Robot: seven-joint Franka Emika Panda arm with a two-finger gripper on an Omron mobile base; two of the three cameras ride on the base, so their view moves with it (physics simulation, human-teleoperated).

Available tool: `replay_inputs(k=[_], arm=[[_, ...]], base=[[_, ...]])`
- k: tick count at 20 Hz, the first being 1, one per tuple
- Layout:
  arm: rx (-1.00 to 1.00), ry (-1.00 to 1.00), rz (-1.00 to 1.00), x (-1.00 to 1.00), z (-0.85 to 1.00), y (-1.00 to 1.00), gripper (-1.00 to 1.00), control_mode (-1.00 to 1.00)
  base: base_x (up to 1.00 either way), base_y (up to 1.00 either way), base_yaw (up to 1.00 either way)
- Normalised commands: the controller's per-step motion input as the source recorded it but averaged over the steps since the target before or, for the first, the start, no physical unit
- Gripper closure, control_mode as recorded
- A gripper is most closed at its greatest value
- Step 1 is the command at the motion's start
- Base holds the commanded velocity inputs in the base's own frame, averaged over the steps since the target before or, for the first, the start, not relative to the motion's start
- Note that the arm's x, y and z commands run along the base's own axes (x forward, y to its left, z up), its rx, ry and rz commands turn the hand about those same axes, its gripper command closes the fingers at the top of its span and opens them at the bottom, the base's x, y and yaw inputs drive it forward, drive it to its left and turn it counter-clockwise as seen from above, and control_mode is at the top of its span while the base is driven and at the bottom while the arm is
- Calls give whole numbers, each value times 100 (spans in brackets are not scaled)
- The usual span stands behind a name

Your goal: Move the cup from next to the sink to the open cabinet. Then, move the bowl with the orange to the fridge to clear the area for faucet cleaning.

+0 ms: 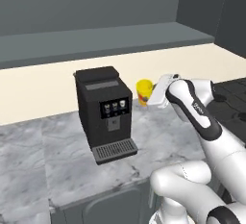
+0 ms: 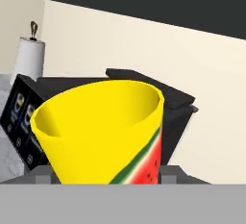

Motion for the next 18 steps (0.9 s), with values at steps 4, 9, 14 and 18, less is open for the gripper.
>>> replay_inputs(k=[4, 9, 14, 18], arm=[[8, 0, -7, 1, 40, -3, 100, -100], [11, 0, -23, -6, 100, 0, 100, -100], [9, 0, -23, -5, 100, 0, 100, -100], [20, 12, -16, -36, 100, -16, 100, -100]], base=[[27, 0, -9], [0, 0, 0], [0, 0, 0], [0, 0, 0]])
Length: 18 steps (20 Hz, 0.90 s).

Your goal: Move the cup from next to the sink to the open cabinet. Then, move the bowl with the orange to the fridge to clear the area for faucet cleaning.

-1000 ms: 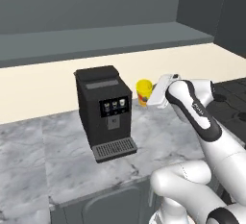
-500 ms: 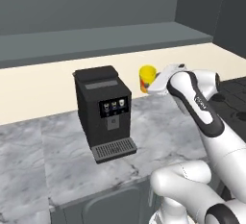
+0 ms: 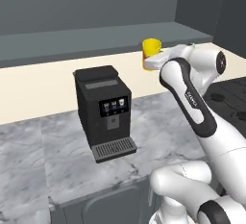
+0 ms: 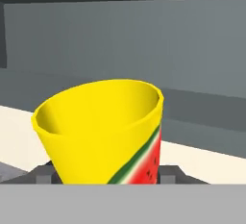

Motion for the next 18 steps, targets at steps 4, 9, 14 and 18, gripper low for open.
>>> replay_inputs(k=[4, 9, 14, 18], arm=[[16, 3, -3, -23, 65, -16, 100, -100], [9, -25, 0, -32, 53, -6, 100, -100], [1, -6, 0, 5, 2, 0, 100, -100], [2, 9, 0, 59, 20, 0, 100, -100]], base=[[0, 0, 0], [0, 0, 0], [0, 0, 0], [0, 0, 0]])
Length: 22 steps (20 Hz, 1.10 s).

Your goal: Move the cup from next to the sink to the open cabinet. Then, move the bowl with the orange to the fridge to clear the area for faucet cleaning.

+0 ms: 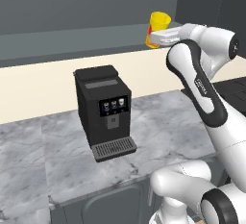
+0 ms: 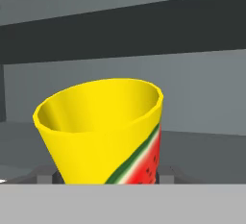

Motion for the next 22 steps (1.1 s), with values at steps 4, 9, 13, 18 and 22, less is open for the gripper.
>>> replay_inputs(k=[4, 9, 13, 18, 22], arm=[[2, 17, -3, 79, 34, 0, 100, -100], [1, 18, -4, 62, -2, 0, 100, -100], [0, 15, -5, 48, -50, 0, 100, -100], [0, 1, -7, 60, -14, 0, 100, -100], [0, 0, -11, 51, 19, 0, 100, -100]], base=[[0, 0, 0], [0, 0, 0], [0, 0, 0], [0, 0, 0], [0, 0, 0]])
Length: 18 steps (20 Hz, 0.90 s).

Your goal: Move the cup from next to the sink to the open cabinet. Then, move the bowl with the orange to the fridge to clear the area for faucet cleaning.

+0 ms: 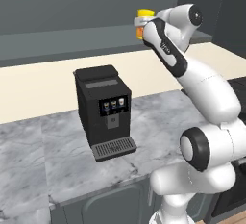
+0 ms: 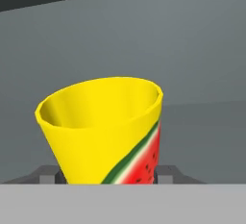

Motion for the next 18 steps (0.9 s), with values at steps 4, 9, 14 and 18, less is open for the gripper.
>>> replay_inputs(k=[4, 9, 14, 18], arm=[[0, 0, -11, 53, 14, 0, 100, -100], [0, 2, -5, 51, -40, 0, 100, -100], [0, 1, -3, 50, -43, 0, 100, -100], [0, 0, -1, 34, -7, 0, 100, -100]], base=[[0, 0, 0], [0, 0, 0], [0, 0, 0], [0, 0, 0]])
